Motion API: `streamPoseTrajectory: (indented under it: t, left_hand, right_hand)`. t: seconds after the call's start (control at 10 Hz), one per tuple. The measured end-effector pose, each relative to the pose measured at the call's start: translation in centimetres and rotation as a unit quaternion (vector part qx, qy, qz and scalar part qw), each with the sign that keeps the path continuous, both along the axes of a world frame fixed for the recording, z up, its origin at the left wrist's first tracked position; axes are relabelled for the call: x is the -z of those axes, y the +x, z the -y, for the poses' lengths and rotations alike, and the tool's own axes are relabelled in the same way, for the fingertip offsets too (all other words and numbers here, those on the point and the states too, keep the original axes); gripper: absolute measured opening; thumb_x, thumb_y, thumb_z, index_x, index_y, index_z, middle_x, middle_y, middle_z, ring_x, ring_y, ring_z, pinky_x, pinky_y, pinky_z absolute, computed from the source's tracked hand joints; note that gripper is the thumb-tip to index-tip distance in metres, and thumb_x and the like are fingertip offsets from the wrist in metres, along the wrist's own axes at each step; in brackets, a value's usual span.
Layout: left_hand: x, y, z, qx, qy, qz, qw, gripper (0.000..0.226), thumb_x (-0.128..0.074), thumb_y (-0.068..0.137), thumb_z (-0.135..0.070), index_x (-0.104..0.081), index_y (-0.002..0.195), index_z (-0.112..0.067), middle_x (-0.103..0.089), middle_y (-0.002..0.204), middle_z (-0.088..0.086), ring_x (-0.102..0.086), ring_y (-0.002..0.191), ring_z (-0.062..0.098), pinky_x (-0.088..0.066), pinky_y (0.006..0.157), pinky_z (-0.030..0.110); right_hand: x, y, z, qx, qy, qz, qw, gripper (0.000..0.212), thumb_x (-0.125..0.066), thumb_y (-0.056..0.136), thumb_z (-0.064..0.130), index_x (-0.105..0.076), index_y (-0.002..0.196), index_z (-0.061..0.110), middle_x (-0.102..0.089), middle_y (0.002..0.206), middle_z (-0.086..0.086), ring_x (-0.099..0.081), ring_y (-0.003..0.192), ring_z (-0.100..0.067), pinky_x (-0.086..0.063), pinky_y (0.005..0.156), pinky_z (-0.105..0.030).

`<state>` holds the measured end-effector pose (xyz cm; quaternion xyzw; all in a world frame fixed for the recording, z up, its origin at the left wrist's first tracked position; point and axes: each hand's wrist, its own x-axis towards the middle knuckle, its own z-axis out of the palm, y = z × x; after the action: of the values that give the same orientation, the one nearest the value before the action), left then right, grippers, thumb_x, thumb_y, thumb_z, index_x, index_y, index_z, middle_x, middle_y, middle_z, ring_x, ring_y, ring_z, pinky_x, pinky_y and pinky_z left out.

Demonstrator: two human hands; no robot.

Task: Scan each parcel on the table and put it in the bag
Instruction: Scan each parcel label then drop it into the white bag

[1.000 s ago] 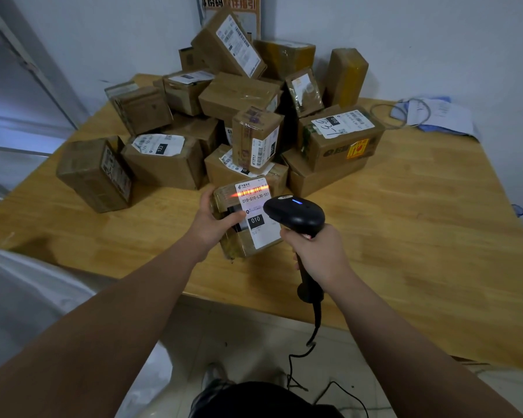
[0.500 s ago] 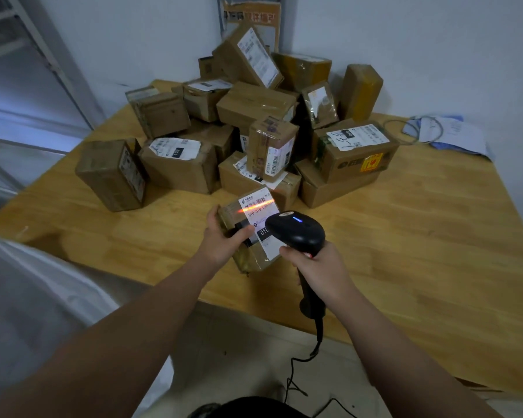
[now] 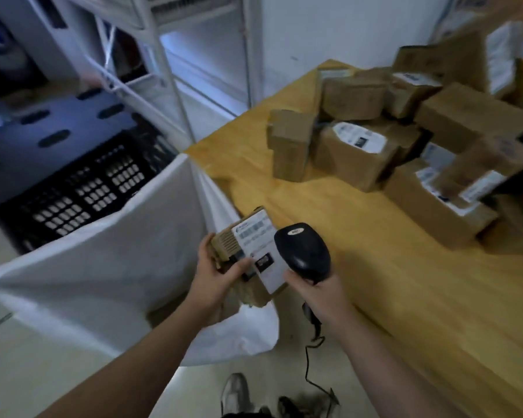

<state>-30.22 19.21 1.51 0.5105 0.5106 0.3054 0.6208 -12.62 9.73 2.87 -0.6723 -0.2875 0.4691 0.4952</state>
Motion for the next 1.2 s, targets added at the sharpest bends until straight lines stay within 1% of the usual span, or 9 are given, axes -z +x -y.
streamPoseTrajectory:
  t: [0.2, 0.3, 0.4, 0.6, 0.7, 0.8, 0.9, 1.1, 1.2]
  left_hand:
    - [5.6, -9.0, -3.9, -0.112, -0.006, -0.235, 0.965, 0.097, -0.083, 0.07, -0.04, -0.022, 0.145, -0.028, -0.042, 0.139, 0.01, -0.047, 0.125, 0.032, -0.045, 0.101, 0.051]
    - [8.6, -9.3, -7.1, -0.117, -0.07, -0.308, 0.942, 0.099, -0.077, 0.077, -0.044, -0.013, 0.15, -0.027, -0.027, 0.146, 0.018, -0.041, 0.126, 0.04, -0.041, 0.1, 0.05]
    - [12.2, -8.1, -10.0, -0.066, -0.08, -0.336, 0.936, 0.1, -0.074, 0.078, -0.049, -0.009, 0.15, -0.028, -0.028, 0.143, 0.019, -0.043, 0.124, 0.041, -0.042, 0.098, 0.048]
    - [21.1, -5.2, -12.7, 0.117, -0.036, -0.204, 0.971, 0.106, -0.079, 0.062, -0.059, -0.012, 0.144, -0.047, -0.032, 0.145, -0.002, -0.038, 0.131, 0.019, -0.04, 0.106, 0.038]
    - [23.6, -5.7, -13.0, 0.129, -0.05, -0.167, 0.976, 0.106, -0.081, 0.064, -0.054, -0.014, 0.146, -0.048, -0.033, 0.148, -0.007, -0.037, 0.134, 0.014, -0.038, 0.111, 0.041]
    - [25.2, -8.5, -13.7, 0.154, -0.045, -0.202, 0.966, 0.096, -0.08, 0.069, -0.049, -0.016, 0.139, -0.056, -0.031, 0.147, -0.011, -0.035, 0.134, 0.012, -0.031, 0.114, 0.036]
    - [25.7, -11.4, -14.6, 0.13, -0.039, -0.392, 0.91, 0.098, -0.073, 0.07, -0.06, -0.01, 0.144, -0.048, -0.034, 0.141, 0.006, -0.046, 0.123, 0.03, -0.043, 0.101, 0.039]
    - [24.5, -11.8, -15.0, 0.124, -0.013, -0.552, 0.825, 0.105, -0.066, 0.074, -0.067, 0.001, 0.15, -0.037, -0.023, 0.146, 0.02, -0.036, 0.128, 0.039, -0.04, 0.1, 0.046]
    - [24.0, -10.1, -14.6, 0.151, -0.014, -0.498, 0.854, 0.107, -0.067, 0.073, -0.066, 0.002, 0.15, -0.036, -0.018, 0.15, 0.017, -0.033, 0.132, 0.038, -0.039, 0.103, 0.046]
  right_hand:
    - [4.5, -4.6, -7.9, -0.094, 0.05, 0.106, 0.989, 0.05, -0.082, 0.07, 0.009, -0.06, 0.108, 0.032, -0.06, 0.116, -0.003, -0.061, 0.106, -0.009, -0.051, 0.09, -0.03]
    - [8.1, -6.3, -10.9, -0.123, 0.007, 0.191, 0.974, 0.073, -0.081, 0.075, 0.016, -0.044, 0.136, 0.028, -0.028, 0.149, 0.002, -0.036, 0.134, -0.012, -0.032, 0.109, -0.027]
    - [11.5, -6.8, -12.5, -0.116, -0.025, 0.226, 0.967, 0.095, -0.081, 0.077, 0.022, -0.023, 0.152, 0.019, -0.009, 0.157, 0.007, -0.021, 0.142, -0.009, -0.028, 0.113, -0.027]
    - [17.9, -6.6, -16.4, -0.175, -0.067, 0.391, 0.901, 0.084, -0.079, 0.078, 0.026, -0.034, 0.148, 0.02, 0.005, 0.163, -0.005, -0.038, 0.136, -0.029, -0.046, 0.094, -0.034]
    - [19.7, -7.3, -18.1, -0.171, -0.057, 0.458, 0.87, 0.074, -0.072, 0.081, 0.009, -0.037, 0.146, 0.01, -0.021, 0.158, -0.014, -0.056, 0.113, -0.037, -0.049, 0.082, -0.037]
    - [20.7, -7.4, -18.3, -0.162, -0.029, 0.462, 0.871, 0.06, -0.074, 0.072, -0.004, -0.055, 0.128, -0.001, -0.062, 0.112, -0.023, -0.064, 0.088, -0.042, -0.051, 0.069, -0.039]
    - [19.9, -7.3, -15.4, -0.132, 0.019, 0.497, 0.857, 0.05, -0.082, 0.048, -0.014, -0.064, 0.093, -0.003, -0.064, 0.074, -0.018, -0.064, 0.06, -0.036, -0.05, 0.053, -0.032]
    - [14.0, -6.2, -13.1, -0.117, 0.051, 0.487, 0.864, 0.051, -0.074, 0.06, -0.019, -0.048, 0.072, 0.022, -0.052, 0.065, -0.004, -0.053, 0.056, -0.023, -0.04, 0.05, -0.028]
    - [12.3, -5.8, -13.5, -0.11, 0.004, 0.549, 0.829, 0.049, -0.084, 0.056, -0.011, -0.059, 0.096, 0.006, -0.064, 0.082, -0.019, -0.064, 0.069, -0.038, -0.041, 0.061, -0.034]
